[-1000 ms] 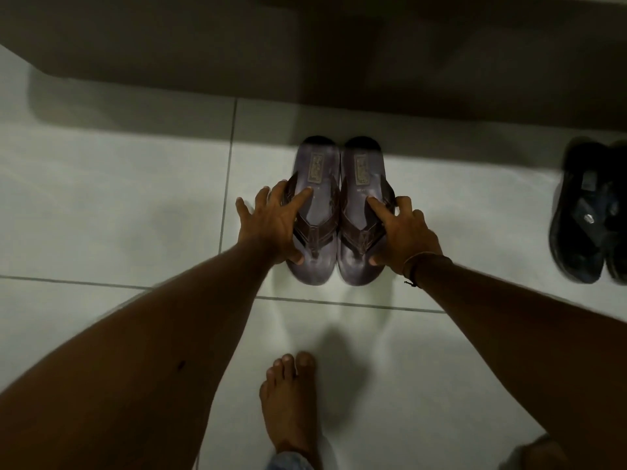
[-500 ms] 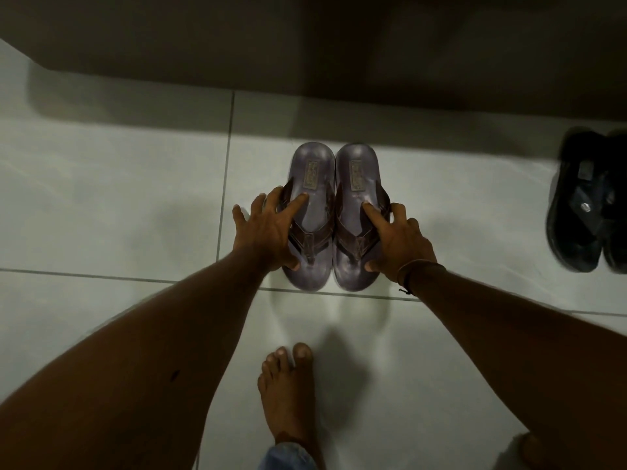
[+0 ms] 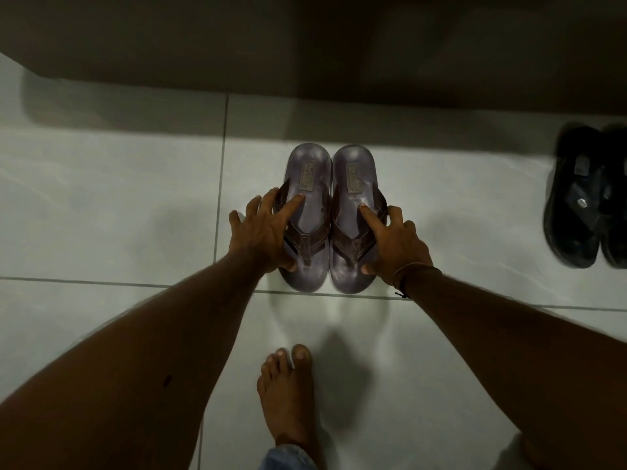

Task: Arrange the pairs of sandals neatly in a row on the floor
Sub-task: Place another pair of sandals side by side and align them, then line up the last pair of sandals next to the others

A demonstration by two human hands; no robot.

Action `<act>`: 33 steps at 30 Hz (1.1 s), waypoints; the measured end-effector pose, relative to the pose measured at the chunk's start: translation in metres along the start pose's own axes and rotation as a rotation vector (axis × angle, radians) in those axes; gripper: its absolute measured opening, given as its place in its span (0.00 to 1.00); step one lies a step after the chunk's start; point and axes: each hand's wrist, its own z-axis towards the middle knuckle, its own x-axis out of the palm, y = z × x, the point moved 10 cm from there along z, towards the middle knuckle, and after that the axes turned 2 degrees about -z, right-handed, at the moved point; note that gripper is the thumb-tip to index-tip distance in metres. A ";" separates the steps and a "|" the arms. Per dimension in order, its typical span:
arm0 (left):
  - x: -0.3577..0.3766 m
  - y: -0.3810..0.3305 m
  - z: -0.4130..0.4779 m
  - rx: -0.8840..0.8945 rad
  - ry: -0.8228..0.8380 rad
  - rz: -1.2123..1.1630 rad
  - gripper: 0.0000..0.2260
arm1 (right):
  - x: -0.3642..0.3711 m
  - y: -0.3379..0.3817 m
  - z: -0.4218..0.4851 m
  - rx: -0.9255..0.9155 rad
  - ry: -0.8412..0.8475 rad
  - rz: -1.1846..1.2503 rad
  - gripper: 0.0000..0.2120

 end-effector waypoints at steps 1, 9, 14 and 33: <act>0.000 0.000 0.000 -0.003 0.001 -0.002 0.63 | 0.001 0.000 0.000 -0.002 0.001 -0.001 0.57; -0.005 0.000 -0.006 -0.031 0.048 0.000 0.68 | -0.001 -0.002 -0.005 -0.030 -0.019 0.062 0.67; -0.025 -0.020 -0.029 -0.030 0.075 0.059 0.74 | -0.021 -0.054 -0.041 0.048 -0.017 0.119 0.74; 0.024 -0.501 0.098 0.333 0.004 0.046 0.64 | -0.137 -0.516 -0.053 0.318 0.022 -0.021 0.64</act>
